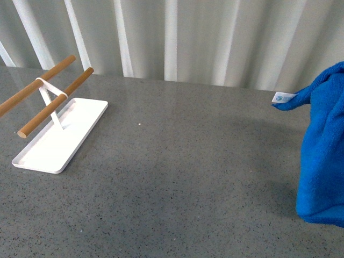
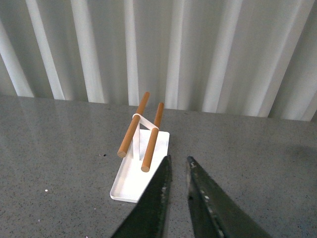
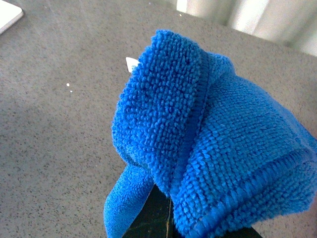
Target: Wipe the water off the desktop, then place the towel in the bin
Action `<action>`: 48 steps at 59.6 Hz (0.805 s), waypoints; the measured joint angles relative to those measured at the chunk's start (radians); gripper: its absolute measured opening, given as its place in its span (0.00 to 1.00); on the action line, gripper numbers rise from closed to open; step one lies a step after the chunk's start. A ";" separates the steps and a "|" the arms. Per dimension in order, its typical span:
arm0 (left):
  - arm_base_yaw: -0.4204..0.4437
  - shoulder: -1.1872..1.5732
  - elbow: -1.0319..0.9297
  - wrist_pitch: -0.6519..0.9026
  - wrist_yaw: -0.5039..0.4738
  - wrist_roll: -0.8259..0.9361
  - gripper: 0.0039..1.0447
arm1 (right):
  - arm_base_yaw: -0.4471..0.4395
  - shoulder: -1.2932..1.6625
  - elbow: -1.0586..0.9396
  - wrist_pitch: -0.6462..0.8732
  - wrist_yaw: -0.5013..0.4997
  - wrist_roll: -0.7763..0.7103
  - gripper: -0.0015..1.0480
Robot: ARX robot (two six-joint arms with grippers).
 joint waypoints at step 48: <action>0.000 0.000 0.000 0.000 0.000 0.002 0.94 | -0.109 0.619 0.195 0.017 0.081 0.014 0.04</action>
